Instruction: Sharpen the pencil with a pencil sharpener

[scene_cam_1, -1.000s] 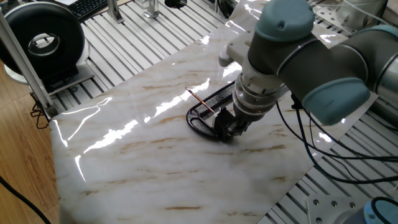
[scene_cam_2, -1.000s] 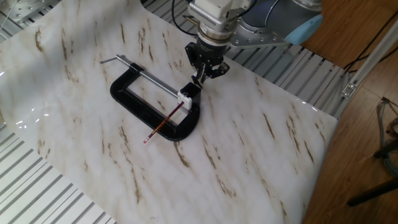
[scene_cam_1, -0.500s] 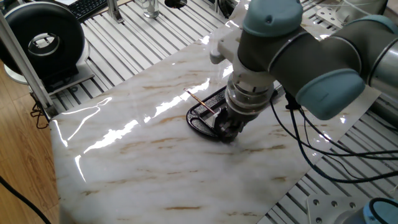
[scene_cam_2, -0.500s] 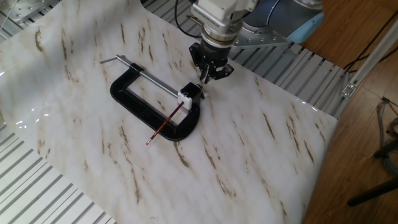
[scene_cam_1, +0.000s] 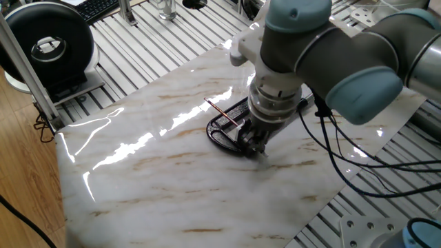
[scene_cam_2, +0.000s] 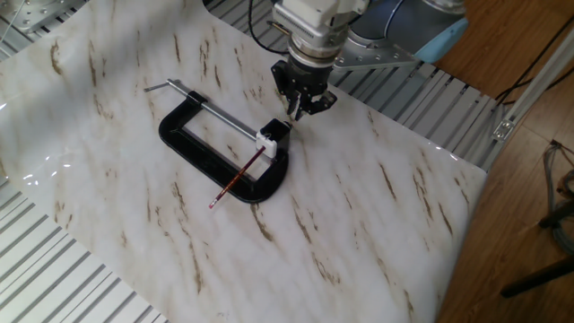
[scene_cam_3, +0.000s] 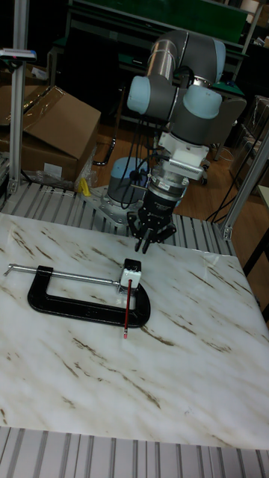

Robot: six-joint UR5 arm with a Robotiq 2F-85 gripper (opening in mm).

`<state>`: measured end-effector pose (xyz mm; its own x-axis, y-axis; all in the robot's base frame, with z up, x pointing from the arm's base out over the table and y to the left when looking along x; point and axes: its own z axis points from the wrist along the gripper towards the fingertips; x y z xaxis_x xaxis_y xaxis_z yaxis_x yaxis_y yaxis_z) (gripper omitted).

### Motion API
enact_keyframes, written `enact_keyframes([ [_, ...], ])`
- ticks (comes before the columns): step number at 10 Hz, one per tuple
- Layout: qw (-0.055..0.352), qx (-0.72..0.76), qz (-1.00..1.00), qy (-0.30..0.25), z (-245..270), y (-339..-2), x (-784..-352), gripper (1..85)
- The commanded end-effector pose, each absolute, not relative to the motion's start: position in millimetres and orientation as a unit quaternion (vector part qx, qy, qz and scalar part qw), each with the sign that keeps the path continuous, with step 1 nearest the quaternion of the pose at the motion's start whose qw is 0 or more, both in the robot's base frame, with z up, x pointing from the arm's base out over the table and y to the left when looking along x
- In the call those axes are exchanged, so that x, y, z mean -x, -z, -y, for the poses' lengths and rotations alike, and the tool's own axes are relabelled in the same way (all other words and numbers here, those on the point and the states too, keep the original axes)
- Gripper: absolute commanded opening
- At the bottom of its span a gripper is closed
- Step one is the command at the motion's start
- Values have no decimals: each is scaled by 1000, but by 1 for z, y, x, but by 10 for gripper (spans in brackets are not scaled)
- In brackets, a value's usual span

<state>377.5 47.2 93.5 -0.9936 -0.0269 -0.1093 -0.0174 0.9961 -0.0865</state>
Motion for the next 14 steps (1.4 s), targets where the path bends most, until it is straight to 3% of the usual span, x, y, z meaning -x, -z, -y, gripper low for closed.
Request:
enact_keyframes([
  [1,68,16,-997,23,-43,-89,-381,280],
  [14,105,20,-994,-4,-41,-54,-387,310],
])
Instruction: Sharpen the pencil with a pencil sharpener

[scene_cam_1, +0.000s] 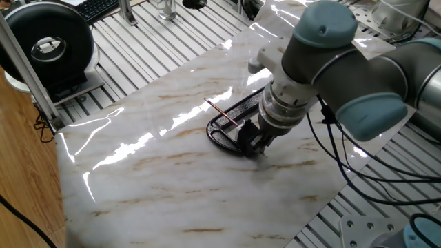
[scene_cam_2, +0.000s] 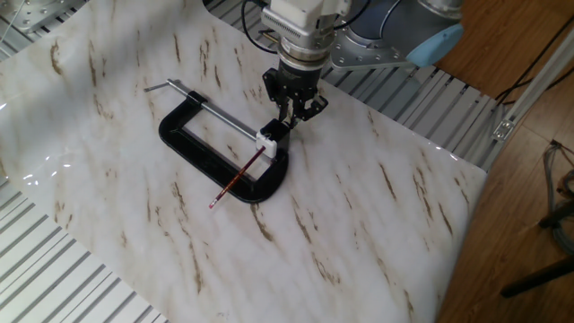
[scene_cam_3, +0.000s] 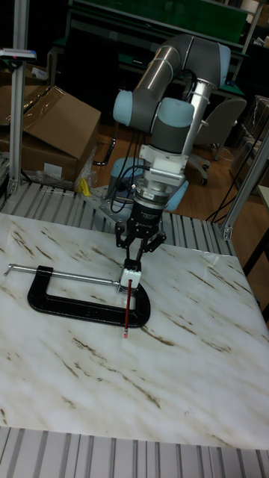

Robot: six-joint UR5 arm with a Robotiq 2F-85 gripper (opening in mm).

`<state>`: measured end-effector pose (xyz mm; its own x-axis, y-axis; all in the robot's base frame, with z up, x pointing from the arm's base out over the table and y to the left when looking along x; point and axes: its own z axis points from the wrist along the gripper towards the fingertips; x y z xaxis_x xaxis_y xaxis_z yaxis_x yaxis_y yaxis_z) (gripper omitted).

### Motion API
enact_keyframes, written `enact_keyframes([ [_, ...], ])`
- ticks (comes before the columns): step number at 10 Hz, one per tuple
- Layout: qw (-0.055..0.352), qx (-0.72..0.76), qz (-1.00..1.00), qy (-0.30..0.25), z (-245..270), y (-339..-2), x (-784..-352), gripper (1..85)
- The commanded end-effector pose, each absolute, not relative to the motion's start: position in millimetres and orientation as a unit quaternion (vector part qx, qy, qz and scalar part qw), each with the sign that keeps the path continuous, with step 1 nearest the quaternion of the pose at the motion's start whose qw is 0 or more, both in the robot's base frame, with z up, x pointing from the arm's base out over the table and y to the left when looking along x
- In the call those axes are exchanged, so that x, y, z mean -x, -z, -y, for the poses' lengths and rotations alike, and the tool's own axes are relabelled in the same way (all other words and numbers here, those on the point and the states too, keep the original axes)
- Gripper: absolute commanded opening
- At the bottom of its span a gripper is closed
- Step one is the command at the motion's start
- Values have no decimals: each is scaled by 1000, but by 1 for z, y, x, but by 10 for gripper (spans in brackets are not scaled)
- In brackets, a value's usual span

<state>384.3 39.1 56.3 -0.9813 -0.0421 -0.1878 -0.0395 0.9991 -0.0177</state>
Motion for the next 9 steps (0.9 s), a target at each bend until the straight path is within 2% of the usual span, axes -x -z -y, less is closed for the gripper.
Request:
enact_keyframes([
  [1,106,20,-994,-5,-41,-54,-386,310],
  [9,90,14,-996,5,-40,-72,-374,317],
])
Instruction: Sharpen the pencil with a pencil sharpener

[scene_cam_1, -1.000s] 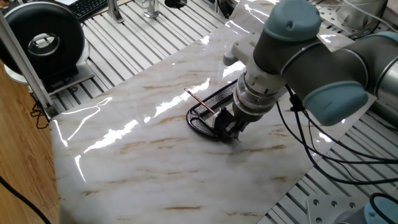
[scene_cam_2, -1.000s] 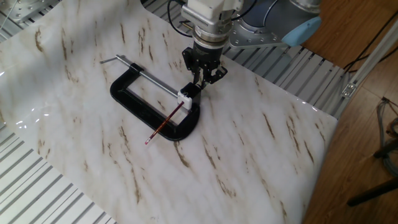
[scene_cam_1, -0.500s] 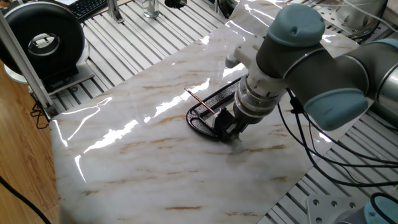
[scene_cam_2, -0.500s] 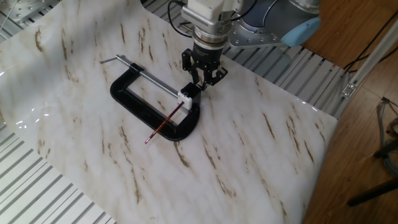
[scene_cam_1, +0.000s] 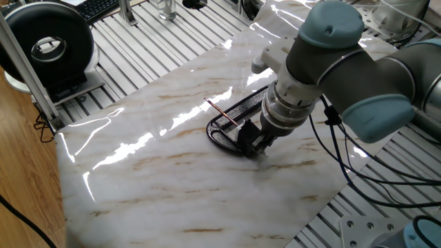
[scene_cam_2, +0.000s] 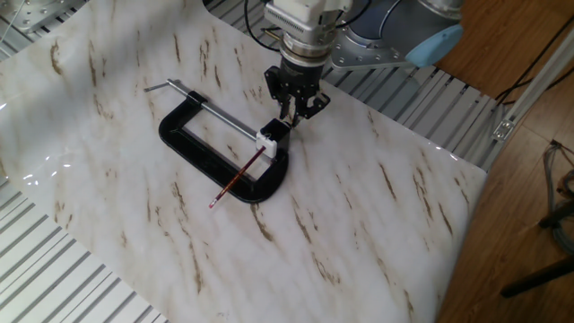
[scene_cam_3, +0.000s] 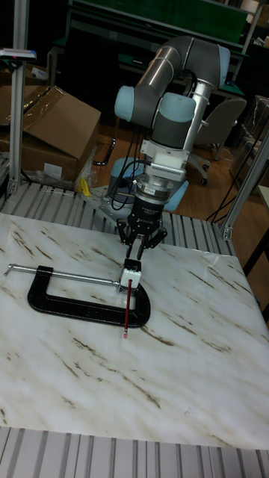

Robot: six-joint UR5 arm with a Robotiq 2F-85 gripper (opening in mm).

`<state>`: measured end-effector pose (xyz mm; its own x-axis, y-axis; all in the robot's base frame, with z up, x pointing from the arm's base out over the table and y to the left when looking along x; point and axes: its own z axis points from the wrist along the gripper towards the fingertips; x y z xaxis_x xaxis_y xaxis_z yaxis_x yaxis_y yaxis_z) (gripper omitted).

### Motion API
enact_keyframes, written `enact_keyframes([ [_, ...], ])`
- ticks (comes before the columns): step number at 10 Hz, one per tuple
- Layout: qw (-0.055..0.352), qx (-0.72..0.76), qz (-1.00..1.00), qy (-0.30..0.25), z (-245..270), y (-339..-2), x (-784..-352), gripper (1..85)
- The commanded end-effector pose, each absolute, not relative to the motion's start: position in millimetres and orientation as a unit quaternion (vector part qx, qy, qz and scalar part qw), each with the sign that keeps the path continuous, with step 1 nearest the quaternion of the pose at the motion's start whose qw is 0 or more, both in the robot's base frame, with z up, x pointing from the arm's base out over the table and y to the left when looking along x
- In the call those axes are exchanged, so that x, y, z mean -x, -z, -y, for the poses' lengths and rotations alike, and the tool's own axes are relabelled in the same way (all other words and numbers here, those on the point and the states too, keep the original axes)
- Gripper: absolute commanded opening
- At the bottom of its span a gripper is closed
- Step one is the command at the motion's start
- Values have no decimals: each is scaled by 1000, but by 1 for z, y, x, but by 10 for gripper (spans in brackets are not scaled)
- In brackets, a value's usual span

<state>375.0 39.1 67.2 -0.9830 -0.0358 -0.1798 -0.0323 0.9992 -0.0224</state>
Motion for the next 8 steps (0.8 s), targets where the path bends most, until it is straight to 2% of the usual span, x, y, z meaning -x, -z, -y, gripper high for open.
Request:
enact_keyframes([
  [1,90,14,-996,5,-40,-72,-373,313],
  [8,112,21,-993,-7,-38,-59,-383,313],
])
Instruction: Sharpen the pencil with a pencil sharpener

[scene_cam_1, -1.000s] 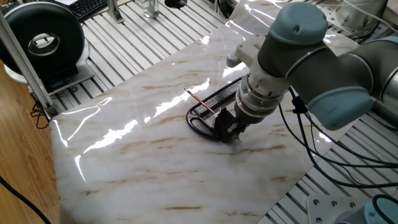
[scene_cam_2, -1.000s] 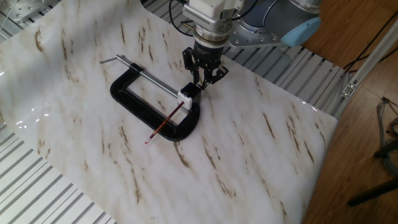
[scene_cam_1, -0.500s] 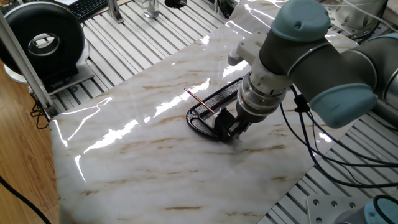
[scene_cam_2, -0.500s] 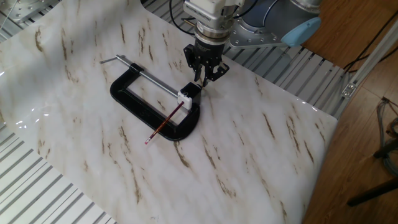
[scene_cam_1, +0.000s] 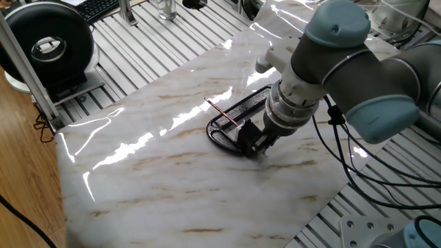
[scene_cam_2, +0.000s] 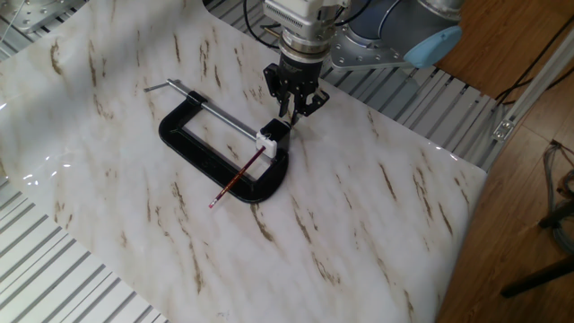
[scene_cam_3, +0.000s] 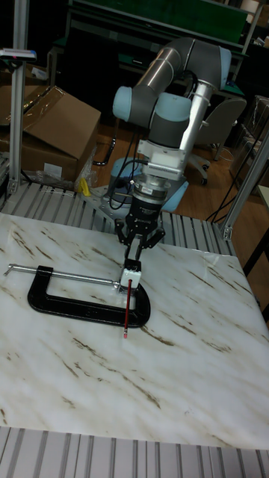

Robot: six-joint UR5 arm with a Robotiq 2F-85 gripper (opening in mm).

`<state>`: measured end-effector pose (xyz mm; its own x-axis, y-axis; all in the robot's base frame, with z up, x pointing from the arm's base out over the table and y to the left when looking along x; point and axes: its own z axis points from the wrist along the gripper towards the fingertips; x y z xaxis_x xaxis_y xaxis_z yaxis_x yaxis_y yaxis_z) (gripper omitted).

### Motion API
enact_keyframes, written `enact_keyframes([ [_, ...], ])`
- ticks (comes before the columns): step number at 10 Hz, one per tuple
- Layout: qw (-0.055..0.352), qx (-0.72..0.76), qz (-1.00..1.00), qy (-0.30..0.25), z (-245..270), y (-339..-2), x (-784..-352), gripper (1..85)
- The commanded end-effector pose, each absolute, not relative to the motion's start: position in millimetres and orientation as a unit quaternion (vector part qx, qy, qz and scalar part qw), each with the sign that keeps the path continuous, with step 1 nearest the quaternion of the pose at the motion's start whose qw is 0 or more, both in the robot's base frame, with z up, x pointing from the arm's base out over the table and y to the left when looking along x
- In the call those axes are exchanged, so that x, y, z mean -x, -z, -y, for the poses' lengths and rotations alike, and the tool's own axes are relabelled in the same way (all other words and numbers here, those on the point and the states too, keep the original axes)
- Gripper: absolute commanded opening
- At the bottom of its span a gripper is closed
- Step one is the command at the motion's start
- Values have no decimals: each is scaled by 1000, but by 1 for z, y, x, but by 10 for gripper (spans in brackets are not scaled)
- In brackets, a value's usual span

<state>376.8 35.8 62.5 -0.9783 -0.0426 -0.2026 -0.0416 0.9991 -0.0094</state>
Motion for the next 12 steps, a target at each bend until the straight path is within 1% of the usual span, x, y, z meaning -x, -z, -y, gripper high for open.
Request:
enact_keyframes([
  [1,115,22,-993,-8,-38,-57,-384,313],
  [5,121,25,-992,-8,-39,-52,-385,317],
  [8,116,24,-993,-2,-34,-61,-377,323],
  [12,114,22,-993,-1,-36,-63,-379,320],
])
